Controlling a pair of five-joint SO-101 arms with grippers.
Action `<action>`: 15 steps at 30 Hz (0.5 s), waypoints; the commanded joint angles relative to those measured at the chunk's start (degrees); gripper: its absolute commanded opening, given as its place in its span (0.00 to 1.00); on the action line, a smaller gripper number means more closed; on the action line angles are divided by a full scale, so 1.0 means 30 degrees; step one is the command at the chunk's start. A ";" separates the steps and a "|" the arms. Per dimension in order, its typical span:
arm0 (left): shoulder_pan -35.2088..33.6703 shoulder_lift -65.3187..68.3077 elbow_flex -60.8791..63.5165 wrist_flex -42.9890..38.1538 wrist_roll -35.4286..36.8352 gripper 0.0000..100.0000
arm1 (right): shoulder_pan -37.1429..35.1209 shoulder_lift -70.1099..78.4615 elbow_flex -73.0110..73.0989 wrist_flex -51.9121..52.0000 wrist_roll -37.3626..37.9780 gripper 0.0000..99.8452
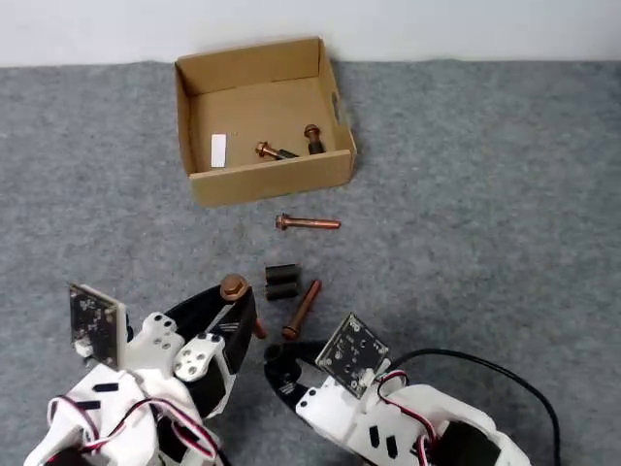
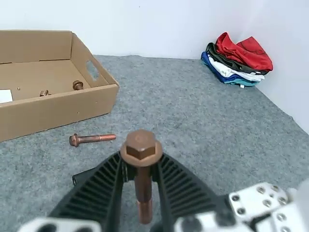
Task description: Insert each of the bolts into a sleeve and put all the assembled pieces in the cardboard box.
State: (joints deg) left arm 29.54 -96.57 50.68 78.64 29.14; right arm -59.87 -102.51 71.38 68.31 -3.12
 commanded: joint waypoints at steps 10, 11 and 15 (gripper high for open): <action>0.0117 0.0088 -0.1421 0.0645 0.0821 0.00 | 0.0396 -0.0132 -0.0176 -0.0571 0.0117 0.01; 0.0117 0.0088 -0.1392 0.0645 0.0821 0.00 | 0.0396 -0.0132 -0.0176 -0.0571 0.0117 0.01; 0.0645 0.0088 -0.0982 0.0645 0.0821 0.00 | 0.0396 -0.0132 -0.0176 -0.1011 0.0205 0.01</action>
State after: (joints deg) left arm 29.80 -96.57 48.57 80.75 31.16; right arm -59.52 -102.51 71.38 67.87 -3.12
